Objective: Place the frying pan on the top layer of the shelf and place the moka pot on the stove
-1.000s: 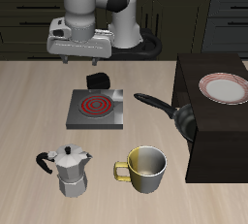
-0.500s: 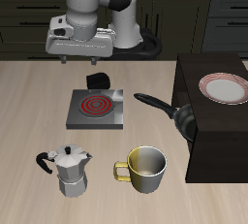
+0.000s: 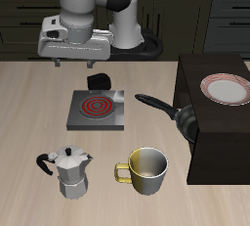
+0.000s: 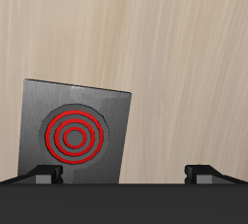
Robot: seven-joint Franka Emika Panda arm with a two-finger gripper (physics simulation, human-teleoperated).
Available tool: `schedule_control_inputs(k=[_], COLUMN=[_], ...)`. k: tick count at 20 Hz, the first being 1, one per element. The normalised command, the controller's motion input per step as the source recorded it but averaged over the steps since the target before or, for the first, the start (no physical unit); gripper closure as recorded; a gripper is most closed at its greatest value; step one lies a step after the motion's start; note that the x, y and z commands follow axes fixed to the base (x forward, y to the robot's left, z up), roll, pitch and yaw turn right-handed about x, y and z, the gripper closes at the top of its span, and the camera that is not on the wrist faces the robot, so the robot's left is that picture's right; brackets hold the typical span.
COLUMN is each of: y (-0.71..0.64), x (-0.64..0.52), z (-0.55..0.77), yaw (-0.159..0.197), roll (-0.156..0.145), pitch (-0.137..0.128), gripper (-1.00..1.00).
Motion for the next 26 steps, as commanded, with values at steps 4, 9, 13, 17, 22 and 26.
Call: schedule_control_inputs(k=[4,9,13,17,22,26], y=[-0.11,0.02,0.07,-0.03,-0.19,0.03], x=[0.48,0.32,0.31,0.22,0.22,0.33], z=[0.27,0.06,0.01,0.04,0.20,0.09], yaw=[-0.011,0.012,-0.015,0.005,-0.017,0.033], roll=[-0.029,-0.036,-0.018,-0.031,-0.020,-0.027], pitch=[0.007,-0.001,-0.014,-0.014,-0.022,-0.009], gripper=[-1.00,-1.00,-1.00,-1.00,-1.00,-1.00])
